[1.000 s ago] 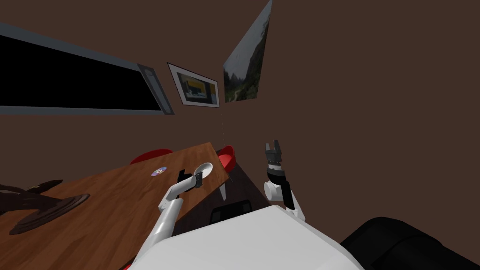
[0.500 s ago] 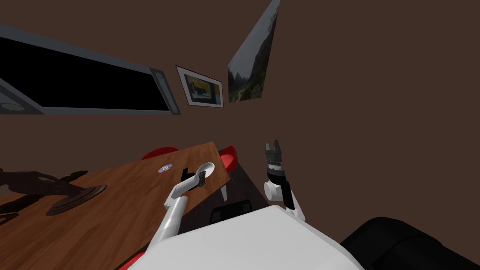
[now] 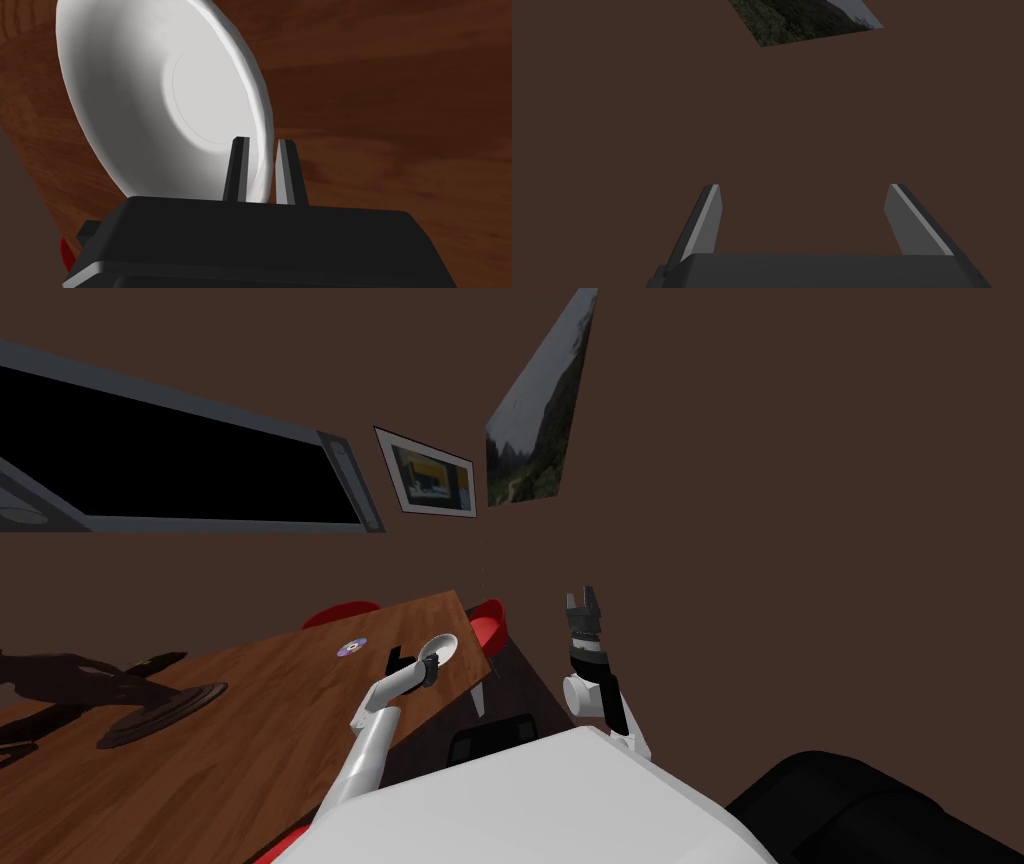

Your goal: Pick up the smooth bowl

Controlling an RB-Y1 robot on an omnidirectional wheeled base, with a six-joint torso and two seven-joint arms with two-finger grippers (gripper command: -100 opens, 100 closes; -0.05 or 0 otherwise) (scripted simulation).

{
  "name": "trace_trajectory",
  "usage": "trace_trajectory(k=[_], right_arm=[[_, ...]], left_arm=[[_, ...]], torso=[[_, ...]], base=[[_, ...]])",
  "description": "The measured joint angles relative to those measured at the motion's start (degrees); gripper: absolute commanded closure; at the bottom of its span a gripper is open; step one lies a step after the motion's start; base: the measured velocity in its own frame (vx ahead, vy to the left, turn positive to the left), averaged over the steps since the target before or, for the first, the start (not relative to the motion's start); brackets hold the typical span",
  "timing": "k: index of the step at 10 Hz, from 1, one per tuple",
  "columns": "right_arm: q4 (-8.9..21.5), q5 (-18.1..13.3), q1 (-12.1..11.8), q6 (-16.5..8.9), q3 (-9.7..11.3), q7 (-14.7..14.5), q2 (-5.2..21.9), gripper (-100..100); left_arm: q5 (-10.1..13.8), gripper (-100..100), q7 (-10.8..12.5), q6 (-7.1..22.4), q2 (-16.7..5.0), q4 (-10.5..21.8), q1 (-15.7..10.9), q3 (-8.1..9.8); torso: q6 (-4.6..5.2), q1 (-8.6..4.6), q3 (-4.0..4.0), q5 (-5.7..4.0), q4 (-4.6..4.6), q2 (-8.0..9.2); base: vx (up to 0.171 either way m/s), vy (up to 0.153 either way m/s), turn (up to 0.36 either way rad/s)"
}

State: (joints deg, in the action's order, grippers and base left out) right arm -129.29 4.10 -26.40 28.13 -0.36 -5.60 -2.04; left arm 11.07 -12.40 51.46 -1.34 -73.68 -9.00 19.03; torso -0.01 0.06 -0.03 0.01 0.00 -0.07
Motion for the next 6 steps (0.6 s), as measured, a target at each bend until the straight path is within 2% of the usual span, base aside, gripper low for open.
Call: trace_trajectory(k=[1, 2, 6], right_arm=[[0.00, 0.00, 0.00, 0.00, 0.00, 0.00, 0.00, 0], [0.00, 0.00, 0.01, 0.00, 0.01, 0.00, 0.00, 0], [0.00, 0.00, 0.00, 0.00, 0.00, 0.00, 0.00, 0]], left_arm=[[0.00, 100, 0.00, 0.00, 0.00, 0.00, 0.00, 0.00], [0.31, 100, 0.98, -0.07, -1.03, 0.18, 0.12, -0.35], [1.16, 100, 6.98, -0.18, -4.65, -1.20, 1.94, -2.56]], torso=[[0.00, 0.00, 0.01, 0.00, 0.01, 0.01], [0.08, 0.03, 0.05, 0.01, 0.04, 0.08], [0.05, 0.07, 0.09, 0.01, 0.05, 0.14]], base=[[-0.030, 0.011, -0.233], [-0.080, 0.041, -0.382], [-0.052, 0.022, -0.142]])
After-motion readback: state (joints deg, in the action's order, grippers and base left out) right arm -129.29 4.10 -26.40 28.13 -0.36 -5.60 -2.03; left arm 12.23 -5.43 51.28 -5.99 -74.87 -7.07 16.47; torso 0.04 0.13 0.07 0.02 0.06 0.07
